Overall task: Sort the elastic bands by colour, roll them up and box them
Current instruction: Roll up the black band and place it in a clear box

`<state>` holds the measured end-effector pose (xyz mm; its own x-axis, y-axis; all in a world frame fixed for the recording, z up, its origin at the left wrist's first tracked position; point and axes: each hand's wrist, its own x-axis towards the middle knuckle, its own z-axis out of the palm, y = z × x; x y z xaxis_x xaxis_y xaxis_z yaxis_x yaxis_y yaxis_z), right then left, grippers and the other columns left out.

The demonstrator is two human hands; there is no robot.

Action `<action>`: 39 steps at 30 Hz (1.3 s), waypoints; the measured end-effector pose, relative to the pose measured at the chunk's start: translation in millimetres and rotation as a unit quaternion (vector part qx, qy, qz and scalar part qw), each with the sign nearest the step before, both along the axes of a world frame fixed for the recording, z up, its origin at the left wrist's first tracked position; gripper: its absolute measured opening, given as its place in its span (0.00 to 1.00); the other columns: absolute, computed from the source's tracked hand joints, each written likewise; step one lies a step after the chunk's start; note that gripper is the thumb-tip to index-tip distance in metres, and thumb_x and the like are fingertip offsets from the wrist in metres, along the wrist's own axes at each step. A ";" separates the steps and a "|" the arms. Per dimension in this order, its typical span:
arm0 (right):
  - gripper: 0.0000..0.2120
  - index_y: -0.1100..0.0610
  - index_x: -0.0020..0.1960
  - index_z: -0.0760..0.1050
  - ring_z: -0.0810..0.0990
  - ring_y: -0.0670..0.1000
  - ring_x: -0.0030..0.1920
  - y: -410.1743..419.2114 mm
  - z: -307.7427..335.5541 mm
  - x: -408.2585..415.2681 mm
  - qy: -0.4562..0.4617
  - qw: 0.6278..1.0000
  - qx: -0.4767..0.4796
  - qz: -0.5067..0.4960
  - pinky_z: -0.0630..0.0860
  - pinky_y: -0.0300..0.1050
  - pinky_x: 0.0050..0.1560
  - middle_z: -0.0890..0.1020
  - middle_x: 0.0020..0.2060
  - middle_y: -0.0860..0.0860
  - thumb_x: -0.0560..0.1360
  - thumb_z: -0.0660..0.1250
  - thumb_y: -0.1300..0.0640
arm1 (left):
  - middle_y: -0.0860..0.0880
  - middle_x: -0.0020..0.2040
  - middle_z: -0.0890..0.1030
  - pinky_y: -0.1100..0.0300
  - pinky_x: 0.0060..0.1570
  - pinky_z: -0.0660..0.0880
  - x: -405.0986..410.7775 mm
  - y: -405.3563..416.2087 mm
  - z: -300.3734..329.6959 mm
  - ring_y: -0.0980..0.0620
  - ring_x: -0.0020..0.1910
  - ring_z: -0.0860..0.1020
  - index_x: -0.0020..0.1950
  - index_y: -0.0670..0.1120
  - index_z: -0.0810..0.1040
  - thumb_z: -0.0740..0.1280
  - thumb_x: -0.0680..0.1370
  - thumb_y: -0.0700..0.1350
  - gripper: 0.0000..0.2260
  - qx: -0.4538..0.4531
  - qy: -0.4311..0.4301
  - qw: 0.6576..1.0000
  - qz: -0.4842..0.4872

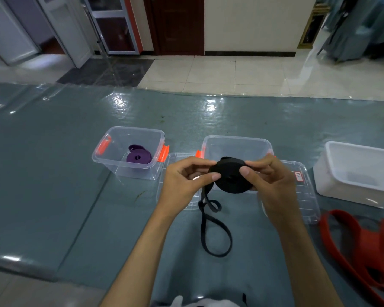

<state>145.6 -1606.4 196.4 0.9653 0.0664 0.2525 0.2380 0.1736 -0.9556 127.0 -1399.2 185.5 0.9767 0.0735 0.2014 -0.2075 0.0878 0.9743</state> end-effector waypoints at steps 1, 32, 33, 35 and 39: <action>0.06 0.48 0.47 0.84 0.90 0.56 0.49 0.7 0.9 0.2 -0.010 1.000 0.003 -0.009 0.86 0.48 0.46 0.89 0.45 0.50 0.74 0.78 0.58 | 0.47 0.50 0.89 0.61 0.54 0.82 -0.3 -1.9 0.4 0.48 0.51 0.88 0.52 0.52 0.89 0.81 0.70 0.41 0.12 -0.008 0.002 1.000 -0.002; 0.08 0.45 0.48 0.85 0.90 0.53 0.48 -2.2 -2.1 2.0 -0.007 0.999 -0.044 0.013 0.85 0.43 0.47 0.89 0.47 0.51 0.72 0.80 0.54 | 0.53 0.48 0.87 0.67 0.54 0.78 4.8 0.1 -4.4 0.57 0.50 0.85 0.56 0.52 0.89 0.80 0.71 0.35 0.17 0.014 -0.012 0.998 -0.055; 0.06 0.45 0.47 0.85 0.90 0.53 0.47 -1.7 -2.5 2.3 -0.006 1.000 -0.028 0.005 0.85 0.41 0.47 0.89 0.45 0.50 0.73 0.79 0.54 | 0.53 0.48 0.86 0.68 0.53 0.78 4.3 -1.5 -4.6 0.57 0.50 0.85 0.56 0.52 0.88 0.80 0.71 0.35 0.17 0.011 -0.008 0.998 -0.058; 0.06 0.45 0.46 0.85 0.89 0.50 0.46 0.5 -2.7 2.6 -0.021 1.000 -0.007 -0.016 0.84 0.38 0.47 0.89 0.44 0.47 0.75 0.77 0.57 | 0.53 0.48 0.87 0.68 0.54 0.78 3.9 -4.9 -4.7 0.57 0.50 0.85 0.57 0.52 0.88 0.80 0.71 0.35 0.18 0.000 -0.001 0.998 -0.066; 0.06 0.50 0.46 0.84 0.89 0.47 0.44 -0.1 -7.3 4.5 -0.035 0.998 -0.035 -0.029 0.84 0.38 0.46 0.88 0.42 0.45 0.76 0.75 0.60 | 0.50 0.52 0.88 0.65 0.55 0.80 3.2 -9.4 -5.5 0.54 0.53 0.87 0.57 0.53 0.88 0.79 0.72 0.34 0.18 -0.012 0.009 0.997 -0.070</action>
